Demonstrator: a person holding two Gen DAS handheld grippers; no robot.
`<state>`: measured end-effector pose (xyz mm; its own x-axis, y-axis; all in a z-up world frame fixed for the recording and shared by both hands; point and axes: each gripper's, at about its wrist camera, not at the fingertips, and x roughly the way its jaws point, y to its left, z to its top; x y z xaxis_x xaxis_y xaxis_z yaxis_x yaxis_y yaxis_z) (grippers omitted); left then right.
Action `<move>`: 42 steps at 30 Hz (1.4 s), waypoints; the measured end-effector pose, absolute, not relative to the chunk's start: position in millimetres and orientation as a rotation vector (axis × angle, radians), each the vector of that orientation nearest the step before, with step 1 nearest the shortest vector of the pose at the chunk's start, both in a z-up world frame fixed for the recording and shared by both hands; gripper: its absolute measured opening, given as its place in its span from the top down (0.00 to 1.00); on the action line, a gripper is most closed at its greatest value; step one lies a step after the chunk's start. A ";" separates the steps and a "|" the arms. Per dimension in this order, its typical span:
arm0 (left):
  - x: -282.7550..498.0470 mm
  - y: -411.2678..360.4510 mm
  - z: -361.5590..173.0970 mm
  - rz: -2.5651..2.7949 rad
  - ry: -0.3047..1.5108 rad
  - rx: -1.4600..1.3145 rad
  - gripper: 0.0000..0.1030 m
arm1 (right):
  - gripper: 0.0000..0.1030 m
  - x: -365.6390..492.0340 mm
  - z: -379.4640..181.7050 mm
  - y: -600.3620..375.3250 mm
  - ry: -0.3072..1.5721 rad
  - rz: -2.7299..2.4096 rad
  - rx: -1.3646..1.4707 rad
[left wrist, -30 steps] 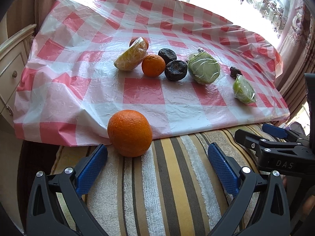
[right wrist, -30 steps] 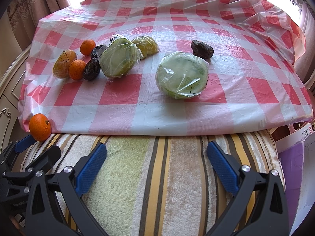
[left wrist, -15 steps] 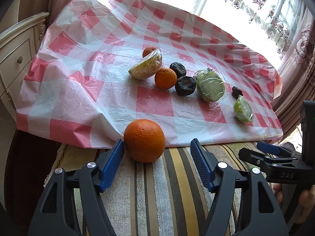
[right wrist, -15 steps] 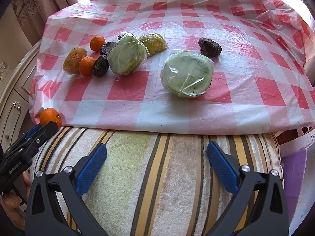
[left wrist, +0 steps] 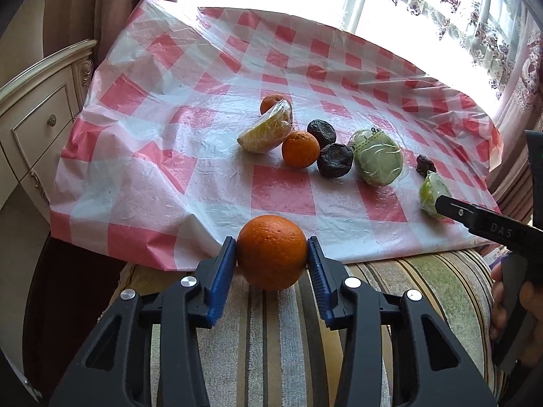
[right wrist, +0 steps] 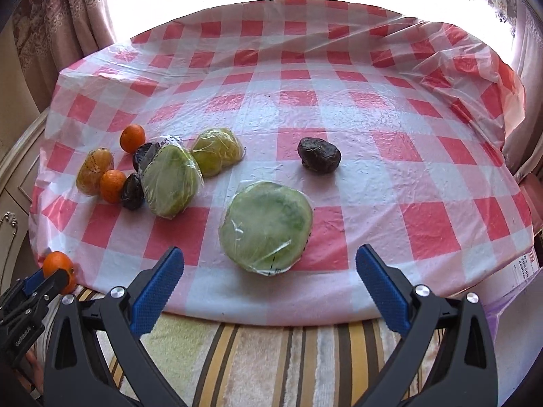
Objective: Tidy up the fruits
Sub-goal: 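Grasp the orange with the left gripper while the right gripper grasps the wrapped cabbage, then carry both into the white box and open both grippers to release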
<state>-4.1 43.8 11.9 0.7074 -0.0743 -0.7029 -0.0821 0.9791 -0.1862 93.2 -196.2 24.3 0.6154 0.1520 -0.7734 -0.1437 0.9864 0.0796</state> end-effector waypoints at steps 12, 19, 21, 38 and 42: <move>-5.8 32.6 20.6 -0.015 0.760 -0.165 0.61 | 0.29 118.6 12.1 -187.5 0.931 0.115 -0.027; -4.2 22.3 30.3 -0.034 0.741 -0.142 0.61 | 0.42 115.2 11.6 -197.3 0.929 0.167 0.051; -3.1 17.8 33.8 -0.043 0.735 -0.133 0.61 | 0.42 110.6 16.0 -203.5 0.909 0.179 0.079; 16.7 -76.2 56.8 -0.248 0.721 0.010 0.61 | 0.42 42.9 46.1 -313.5 0.827 0.134 0.238; 19.3 -112.4 58.0 -0.325 0.729 0.056 0.61 | 0.42 26.9 46.2 -354.4 0.823 0.079 0.272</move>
